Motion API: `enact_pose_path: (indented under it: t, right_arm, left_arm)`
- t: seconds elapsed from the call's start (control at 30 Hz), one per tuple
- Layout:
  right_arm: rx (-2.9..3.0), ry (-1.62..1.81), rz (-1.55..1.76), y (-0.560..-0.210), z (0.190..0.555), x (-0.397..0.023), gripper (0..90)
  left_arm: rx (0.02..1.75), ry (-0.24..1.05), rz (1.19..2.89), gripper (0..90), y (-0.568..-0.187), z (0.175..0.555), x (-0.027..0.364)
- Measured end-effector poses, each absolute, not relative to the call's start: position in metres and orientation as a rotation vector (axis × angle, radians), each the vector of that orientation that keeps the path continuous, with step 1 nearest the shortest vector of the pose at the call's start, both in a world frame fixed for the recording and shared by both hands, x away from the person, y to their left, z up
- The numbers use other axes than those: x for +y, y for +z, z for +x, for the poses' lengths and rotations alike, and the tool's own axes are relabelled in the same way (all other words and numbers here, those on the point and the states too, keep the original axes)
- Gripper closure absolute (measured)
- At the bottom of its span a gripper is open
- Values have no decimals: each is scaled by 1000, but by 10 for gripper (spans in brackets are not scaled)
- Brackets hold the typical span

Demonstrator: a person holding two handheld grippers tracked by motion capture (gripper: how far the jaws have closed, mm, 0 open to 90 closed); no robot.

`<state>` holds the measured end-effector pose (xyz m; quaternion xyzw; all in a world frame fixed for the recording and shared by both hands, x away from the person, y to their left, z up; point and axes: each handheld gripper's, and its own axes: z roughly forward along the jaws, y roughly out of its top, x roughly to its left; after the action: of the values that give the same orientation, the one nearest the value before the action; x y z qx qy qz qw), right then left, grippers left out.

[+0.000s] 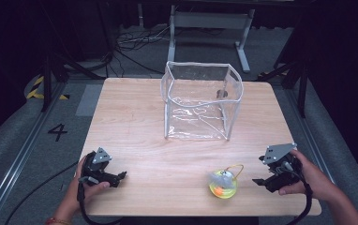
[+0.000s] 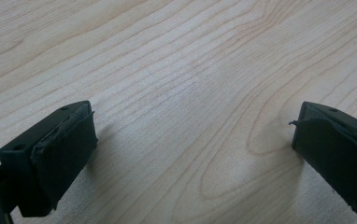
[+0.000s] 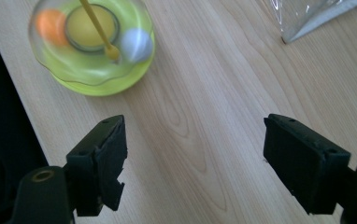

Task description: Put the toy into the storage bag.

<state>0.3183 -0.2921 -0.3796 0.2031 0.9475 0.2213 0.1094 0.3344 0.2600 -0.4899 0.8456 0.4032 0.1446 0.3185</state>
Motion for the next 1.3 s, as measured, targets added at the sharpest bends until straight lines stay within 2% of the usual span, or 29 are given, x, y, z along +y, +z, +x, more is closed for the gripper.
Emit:
enact_pose_path:
  t: [0.83, 0.97, 1.1, 1.3]
  right_arm:
    - [2828, 599, 401, -336, 318, -237, 314]
    - [2837, 573, 399, -335, 319, -231, 366]
    - [2864, 533, 411, -331, 323, -226, 490]
    - [2901, 512, 398, -327, 324, -221, 606]
  left_arm:
    - [1060, 380, 2225, 2, -490, 334, 260]
    - [1060, 380, 2226, 2, -490, 334, 260]
    - [1060, 380, 2225, 2, -490, 334, 260]
    - [1060, 380, 2225, 2, -490, 334, 260]
